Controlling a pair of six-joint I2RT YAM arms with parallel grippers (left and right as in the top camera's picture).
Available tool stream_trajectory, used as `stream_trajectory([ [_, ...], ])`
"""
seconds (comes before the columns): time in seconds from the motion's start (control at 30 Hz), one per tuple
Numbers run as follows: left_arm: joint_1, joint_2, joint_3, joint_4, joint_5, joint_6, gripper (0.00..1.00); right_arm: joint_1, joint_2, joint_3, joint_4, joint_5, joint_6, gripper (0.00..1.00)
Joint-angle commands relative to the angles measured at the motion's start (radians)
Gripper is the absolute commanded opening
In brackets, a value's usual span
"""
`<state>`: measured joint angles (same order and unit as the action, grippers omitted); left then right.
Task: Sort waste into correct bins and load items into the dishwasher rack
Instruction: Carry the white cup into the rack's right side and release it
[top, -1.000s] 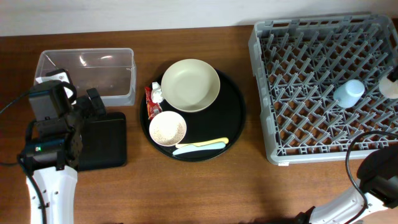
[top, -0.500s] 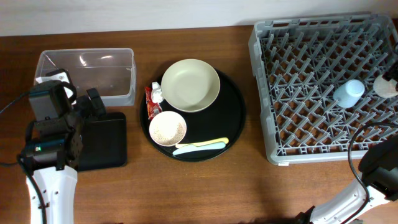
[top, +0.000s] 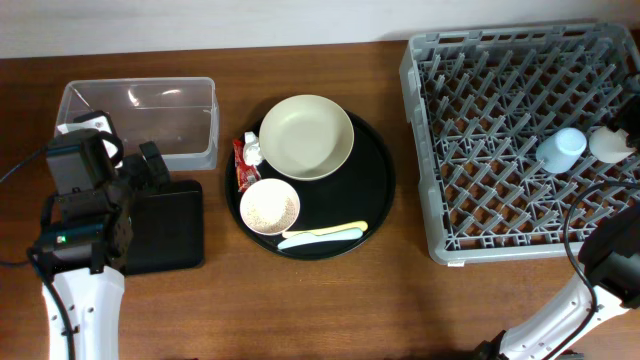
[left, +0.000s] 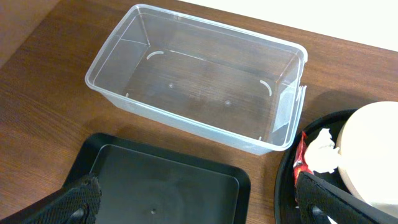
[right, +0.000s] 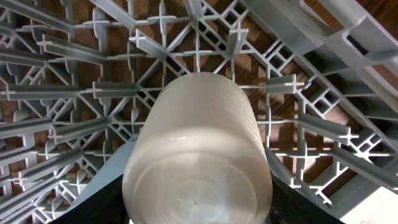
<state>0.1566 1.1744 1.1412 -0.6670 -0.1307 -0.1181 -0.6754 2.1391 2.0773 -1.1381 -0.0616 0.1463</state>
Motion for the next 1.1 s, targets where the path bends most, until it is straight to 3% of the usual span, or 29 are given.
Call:
stream_trajectory([
  [0.0, 0.003, -0.002, 0.016, -0.001, 0.011, -0.013, 1.00, 0.001, 0.016, 0.002, 0.018, -0.006, 0.006, 0.66],
  [0.73, 0.003, -0.002, 0.016, -0.001, 0.011, -0.013, 1.00, 0.000, 0.016, 0.002, 0.061, -0.006, 0.005, 0.67],
  [0.97, 0.003, -0.002, 0.016, -0.001, 0.011, -0.013, 1.00, 0.000, 0.016, 0.002, 0.036, -0.006, -0.011, 0.73],
  [1.07, 0.003, -0.002, 0.016, -0.001, 0.011, -0.013, 1.00, 0.002, 0.001, 0.003, 0.005, -0.092, -0.057, 0.72],
])
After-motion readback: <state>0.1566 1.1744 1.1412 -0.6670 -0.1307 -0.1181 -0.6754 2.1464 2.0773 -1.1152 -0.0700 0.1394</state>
